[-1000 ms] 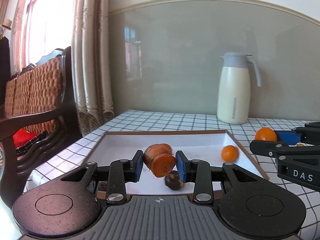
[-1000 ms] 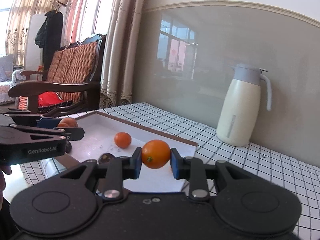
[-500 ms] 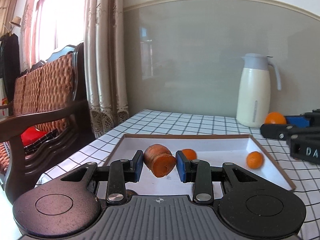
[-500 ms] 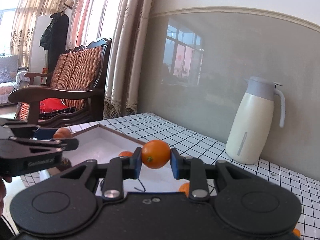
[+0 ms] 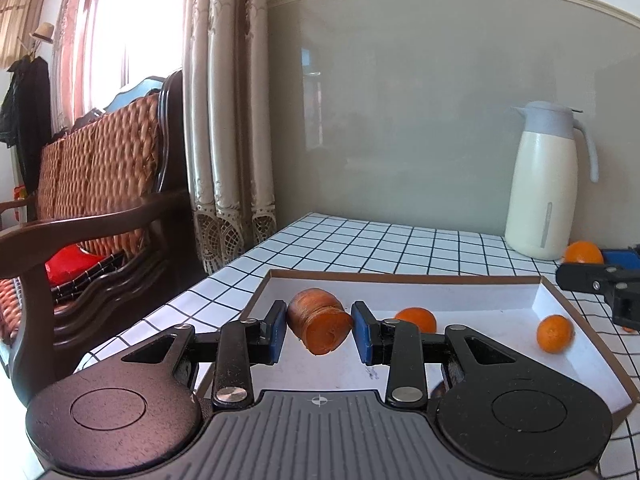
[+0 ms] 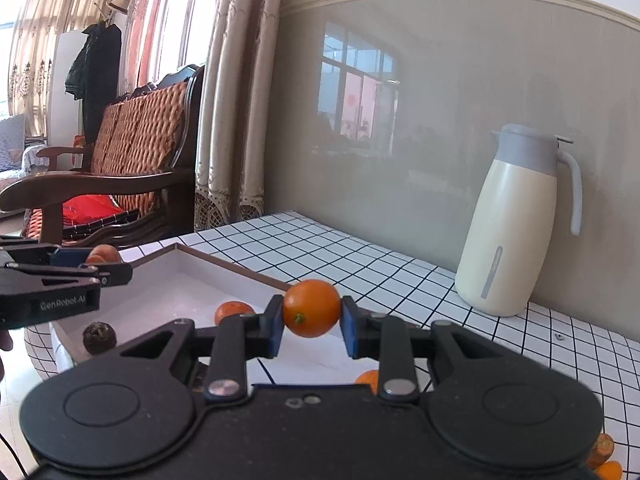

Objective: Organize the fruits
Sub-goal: 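Carry the carrot piece and orange over the white tray with both tools, then open both tools to drop the carrot piece and orange into the tray, then move both open tools back toward the remaining fruits on the table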

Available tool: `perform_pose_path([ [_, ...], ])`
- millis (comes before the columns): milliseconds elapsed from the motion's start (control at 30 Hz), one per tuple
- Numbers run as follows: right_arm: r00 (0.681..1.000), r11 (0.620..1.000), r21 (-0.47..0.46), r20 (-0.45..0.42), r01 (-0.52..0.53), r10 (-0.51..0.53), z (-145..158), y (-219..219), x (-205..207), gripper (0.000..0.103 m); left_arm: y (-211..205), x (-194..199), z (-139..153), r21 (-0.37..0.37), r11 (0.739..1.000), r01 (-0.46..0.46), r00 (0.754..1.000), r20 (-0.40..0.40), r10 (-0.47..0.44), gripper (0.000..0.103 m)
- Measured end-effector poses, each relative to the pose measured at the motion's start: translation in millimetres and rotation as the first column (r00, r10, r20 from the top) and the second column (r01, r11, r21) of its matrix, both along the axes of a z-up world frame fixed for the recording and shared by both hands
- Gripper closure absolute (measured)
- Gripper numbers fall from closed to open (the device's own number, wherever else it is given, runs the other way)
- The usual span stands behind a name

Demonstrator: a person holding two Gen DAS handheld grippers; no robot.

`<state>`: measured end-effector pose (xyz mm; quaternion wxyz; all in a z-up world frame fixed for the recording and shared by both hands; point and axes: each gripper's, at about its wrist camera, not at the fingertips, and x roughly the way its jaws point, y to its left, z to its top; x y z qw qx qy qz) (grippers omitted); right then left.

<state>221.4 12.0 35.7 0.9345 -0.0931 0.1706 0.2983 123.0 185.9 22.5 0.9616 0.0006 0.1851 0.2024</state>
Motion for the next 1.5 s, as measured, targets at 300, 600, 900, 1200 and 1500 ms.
perform_pose_path([
  [300, 0.998, 0.999, 0.006, -0.044, 0.033, -0.032, -6.7, -3.9, 28.0, 0.082, 15.9, 14.8, -5.9, -0.035, 0.999, -0.020, 1.000, -0.014, 0.020, 0.067],
  [600, 0.996, 1.000, -0.006, -0.081, 0.027, -0.027, -15.1, 2.4, 46.0, 0.082, 23.7, 29.7, -11.5, -0.048, 0.998, -0.030, 0.999, -0.035, 0.028, 0.067],
  [900, 0.994, 0.999, -0.027, -0.102, 0.027, -0.030, -16.5, 4.6, 65.1, 0.065, 25.3, 36.9, -15.1, -0.031, 0.998, -0.062, 0.997, -0.044, 0.061, 0.048],
  [1200, 0.994, 0.993, 0.051, -0.038, 0.106, -0.104, -21.0, -4.4, 65.5, 0.006, 26.5, 24.2, -17.4, 0.033, 0.990, -0.134, 0.991, 0.019, 0.133, 0.000],
  [1500, 0.996, 0.995, 0.045, -0.042, 0.084, -0.082, -19.9, 0.2, 60.5, 0.006, 25.8, 22.9, -17.2, 0.037, 0.990, -0.133, 0.991, 0.017, 0.133, 0.000],
])
